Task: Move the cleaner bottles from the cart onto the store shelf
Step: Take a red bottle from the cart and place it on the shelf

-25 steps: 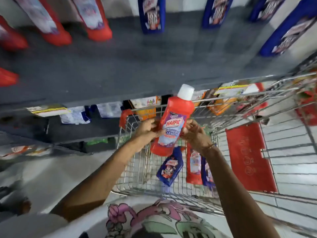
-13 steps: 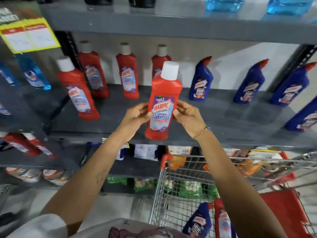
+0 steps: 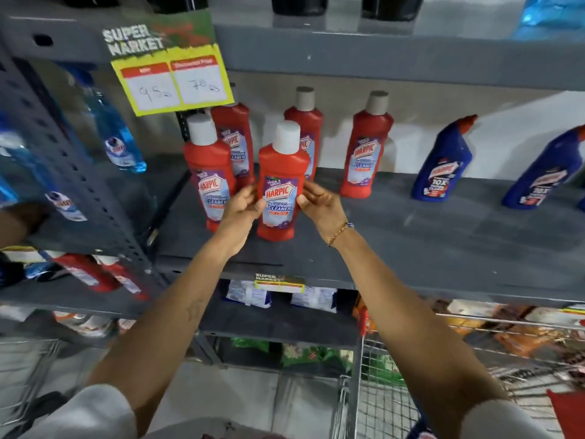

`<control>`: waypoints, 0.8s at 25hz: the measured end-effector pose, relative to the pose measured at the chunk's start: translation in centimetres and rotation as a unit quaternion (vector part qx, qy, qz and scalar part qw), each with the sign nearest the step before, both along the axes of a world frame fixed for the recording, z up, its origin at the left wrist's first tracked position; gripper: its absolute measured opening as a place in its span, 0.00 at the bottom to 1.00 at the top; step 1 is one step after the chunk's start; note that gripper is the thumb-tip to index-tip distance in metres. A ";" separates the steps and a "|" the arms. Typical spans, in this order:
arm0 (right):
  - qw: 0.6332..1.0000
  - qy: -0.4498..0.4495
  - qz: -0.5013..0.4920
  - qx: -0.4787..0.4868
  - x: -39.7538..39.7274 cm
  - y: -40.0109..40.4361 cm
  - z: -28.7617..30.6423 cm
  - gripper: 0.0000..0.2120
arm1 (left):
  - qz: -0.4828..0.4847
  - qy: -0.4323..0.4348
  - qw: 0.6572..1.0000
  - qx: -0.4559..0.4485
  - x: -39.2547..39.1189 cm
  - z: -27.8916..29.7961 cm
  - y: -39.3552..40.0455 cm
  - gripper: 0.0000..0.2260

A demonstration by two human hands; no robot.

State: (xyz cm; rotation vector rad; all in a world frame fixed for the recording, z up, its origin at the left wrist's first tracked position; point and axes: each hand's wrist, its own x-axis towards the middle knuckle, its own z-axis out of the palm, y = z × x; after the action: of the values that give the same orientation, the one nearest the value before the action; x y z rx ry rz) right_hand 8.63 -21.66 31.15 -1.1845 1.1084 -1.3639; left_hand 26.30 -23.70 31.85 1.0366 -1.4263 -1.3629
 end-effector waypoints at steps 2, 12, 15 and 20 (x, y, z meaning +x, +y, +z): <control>1.000 0.008 -0.003 0.003 0.5 -0.3 0.0 0.31 | 0.007 0.019 1.000 0.008 0.3 -0.8 -0.5 0.19; 0.999 0.007 -0.042 -0.009 1.9 1.1 1.0 0.20 | 0.182 -0.095 0.974 -0.094 -0.2 -1.6 4.4 0.15; 0.988 0.040 -0.150 -0.014 0.9 4.2 0.4 0.12 | 0.222 -0.084 0.962 -0.133 -2.7 -2.3 9.4 0.09; 0.960 0.126 -0.251 0.017 -5.0 15.3 -4.8 0.02 | 0.033 -0.073 0.994 -0.074 -9.9 -4.9 14.2 0.07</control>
State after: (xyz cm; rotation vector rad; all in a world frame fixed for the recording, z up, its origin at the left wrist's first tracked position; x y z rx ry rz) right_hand 3.67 -6.38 26.34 -1.1149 1.6944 -1.5876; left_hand 16.42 -9.48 26.97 1.0943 -1.5615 -1.1357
